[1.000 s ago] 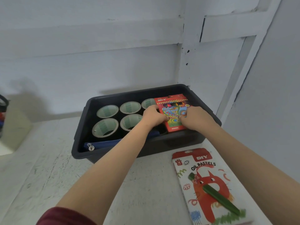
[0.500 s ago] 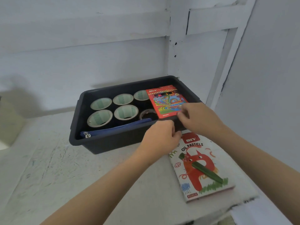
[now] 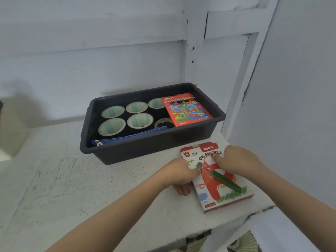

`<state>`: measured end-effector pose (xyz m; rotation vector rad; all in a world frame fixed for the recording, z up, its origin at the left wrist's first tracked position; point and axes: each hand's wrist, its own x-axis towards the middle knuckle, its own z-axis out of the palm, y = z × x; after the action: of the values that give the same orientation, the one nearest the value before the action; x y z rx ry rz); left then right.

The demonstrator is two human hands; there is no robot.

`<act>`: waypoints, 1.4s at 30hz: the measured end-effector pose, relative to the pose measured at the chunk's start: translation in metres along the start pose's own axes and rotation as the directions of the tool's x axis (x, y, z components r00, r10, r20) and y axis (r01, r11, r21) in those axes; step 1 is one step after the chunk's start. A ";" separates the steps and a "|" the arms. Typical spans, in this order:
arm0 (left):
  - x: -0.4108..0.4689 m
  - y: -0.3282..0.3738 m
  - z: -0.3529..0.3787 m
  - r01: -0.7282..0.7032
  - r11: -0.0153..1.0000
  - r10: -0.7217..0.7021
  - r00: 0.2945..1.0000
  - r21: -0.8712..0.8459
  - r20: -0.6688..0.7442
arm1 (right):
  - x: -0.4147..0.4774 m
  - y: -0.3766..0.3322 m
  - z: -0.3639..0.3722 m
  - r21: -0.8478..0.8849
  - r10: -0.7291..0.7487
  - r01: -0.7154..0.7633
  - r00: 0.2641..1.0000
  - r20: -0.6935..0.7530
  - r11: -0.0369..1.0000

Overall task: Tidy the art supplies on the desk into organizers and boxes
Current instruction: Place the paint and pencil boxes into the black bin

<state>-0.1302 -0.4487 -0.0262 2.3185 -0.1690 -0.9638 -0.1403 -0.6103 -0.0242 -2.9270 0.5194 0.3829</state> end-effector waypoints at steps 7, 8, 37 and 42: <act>-0.013 -0.013 0.003 -0.199 0.951 0.170 0.976 -0.238 -0.137 | 0.001 0.009 -0.012 0.361 -0.026 -0.008 0.996 0.088 0.933; -0.016 -0.013 0.004 -0.239 0.929 0.196 0.965 -0.283 -0.174 | 0.000 0.011 -0.016 0.404 -0.033 -0.014 0.993 0.110 0.915; 0.084 0.040 -0.124 -0.386 0.749 -0.004 0.810 -0.538 -0.587 | 0.097 -0.066 -0.081 0.453 -0.120 0.238 0.954 -0.275 0.859; 0.098 0.033 -0.121 -0.288 0.936 0.078 0.732 -0.204 -0.677 | 0.113 -0.074 -0.058 0.369 -0.080 0.176 0.962 -0.261 0.913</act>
<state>0.0266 -0.4482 0.0007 2.1583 0.0412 -0.0118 0.0016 -0.5879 0.0074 -2.6070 0.3745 -0.0902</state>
